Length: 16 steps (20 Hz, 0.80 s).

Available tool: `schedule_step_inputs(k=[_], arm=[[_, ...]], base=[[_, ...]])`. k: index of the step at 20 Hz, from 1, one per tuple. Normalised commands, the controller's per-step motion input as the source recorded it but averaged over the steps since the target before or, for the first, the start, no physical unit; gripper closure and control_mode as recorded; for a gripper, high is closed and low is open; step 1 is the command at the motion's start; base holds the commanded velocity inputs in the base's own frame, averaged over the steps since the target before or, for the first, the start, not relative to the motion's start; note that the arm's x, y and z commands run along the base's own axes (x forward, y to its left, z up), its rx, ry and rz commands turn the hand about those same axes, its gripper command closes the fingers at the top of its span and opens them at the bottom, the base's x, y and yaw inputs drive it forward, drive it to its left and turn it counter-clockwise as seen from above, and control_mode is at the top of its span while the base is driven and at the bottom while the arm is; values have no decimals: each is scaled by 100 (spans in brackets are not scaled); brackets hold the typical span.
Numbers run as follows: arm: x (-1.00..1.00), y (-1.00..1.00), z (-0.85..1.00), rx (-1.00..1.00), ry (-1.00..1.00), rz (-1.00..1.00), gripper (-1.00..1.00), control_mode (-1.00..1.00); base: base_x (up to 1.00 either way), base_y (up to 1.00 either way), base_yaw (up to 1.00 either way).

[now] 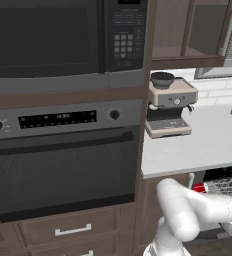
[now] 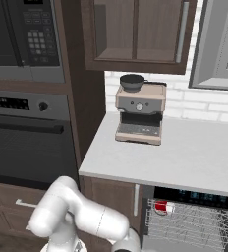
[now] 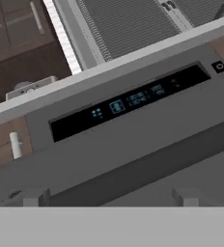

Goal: Pick up the cup and bowl from the counter, place them in the dishwasher, and close the dishwasher door.

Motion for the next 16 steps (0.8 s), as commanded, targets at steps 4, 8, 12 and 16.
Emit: schedule_step_inputs(k=[4, 8, 12, 16], arm=[[100, 0, 7, 0, -20, 1, -100, -100], [100, 0, 25, -1, -14, 3, -100, -100], [100, 0, 33, -3, -11, 2, -100, -100], [100, 0, 29, -5, -6, 0, -100, -100]], base=[[0, 0, 0], [0, 0, 0], [0, 0, 0], [0, 0, 0]])
